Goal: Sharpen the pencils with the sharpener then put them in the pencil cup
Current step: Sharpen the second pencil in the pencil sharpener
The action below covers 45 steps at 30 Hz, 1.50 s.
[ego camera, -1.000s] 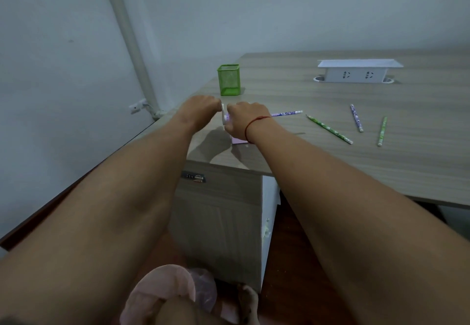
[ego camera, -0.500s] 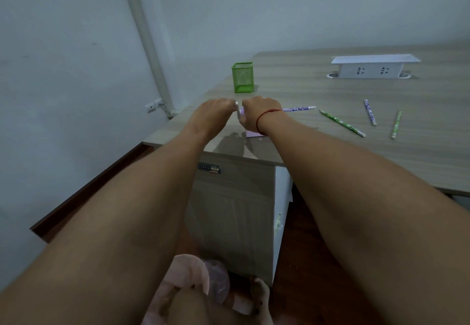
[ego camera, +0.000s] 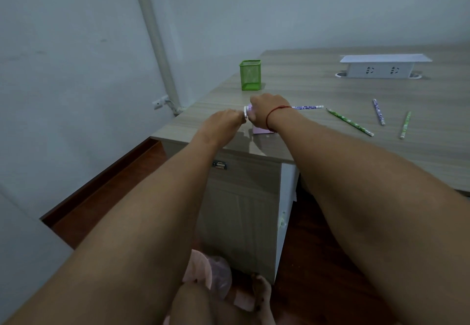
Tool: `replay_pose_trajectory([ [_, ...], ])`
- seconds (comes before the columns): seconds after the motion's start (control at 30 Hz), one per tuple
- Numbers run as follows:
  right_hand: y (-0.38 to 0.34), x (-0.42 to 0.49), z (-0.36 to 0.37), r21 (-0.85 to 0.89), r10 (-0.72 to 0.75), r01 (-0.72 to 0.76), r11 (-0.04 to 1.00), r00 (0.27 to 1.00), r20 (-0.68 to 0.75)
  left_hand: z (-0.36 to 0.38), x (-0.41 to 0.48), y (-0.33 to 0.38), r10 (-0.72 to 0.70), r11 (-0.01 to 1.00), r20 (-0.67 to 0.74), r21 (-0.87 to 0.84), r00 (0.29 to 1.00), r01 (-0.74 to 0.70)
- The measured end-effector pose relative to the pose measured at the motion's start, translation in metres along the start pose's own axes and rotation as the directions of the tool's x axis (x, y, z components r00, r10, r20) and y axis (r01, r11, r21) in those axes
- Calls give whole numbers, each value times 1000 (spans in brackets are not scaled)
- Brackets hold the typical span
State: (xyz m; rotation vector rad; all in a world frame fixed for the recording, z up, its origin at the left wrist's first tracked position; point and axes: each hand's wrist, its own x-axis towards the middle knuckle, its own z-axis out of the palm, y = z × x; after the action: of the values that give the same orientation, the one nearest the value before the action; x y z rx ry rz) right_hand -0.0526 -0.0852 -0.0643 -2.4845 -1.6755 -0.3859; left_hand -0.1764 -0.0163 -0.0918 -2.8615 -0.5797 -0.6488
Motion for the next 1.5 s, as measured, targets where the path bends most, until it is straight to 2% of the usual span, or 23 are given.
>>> replay_pose_trajectory([
  [0.2,2,2,1,2,-26,26,1000,1000,17,-4,2,1,-33,998,108,59,994,26],
  [0.37,6,-2,5,28,-65,66,997,998,-20,12,2,11,-111,989,265,128,958,79],
  [0.53,7,-3,9,53,-69,72,996,996,-61,19,19,-1,-84,974,378,228,922,-4],
  [0.7,7,-2,12,45,-53,57,997,994,-94,15,46,-15,-76,970,340,244,937,-10],
  [0.93,1,2,5,-11,1,-2,1000,998,-62,-10,66,-31,51,946,116,312,992,-85],
  [1.17,-4,1,1,10,63,-63,998,998,-22,-19,44,-19,65,980,-37,191,997,-56],
  [1.37,-7,-4,-7,0,49,-49,999,999,2,-11,18,-13,47,985,-4,169,999,-46],
  [1.5,-5,-3,-10,-14,34,-34,999,999,32,-1,2,-3,-6,984,105,176,995,-12],
])
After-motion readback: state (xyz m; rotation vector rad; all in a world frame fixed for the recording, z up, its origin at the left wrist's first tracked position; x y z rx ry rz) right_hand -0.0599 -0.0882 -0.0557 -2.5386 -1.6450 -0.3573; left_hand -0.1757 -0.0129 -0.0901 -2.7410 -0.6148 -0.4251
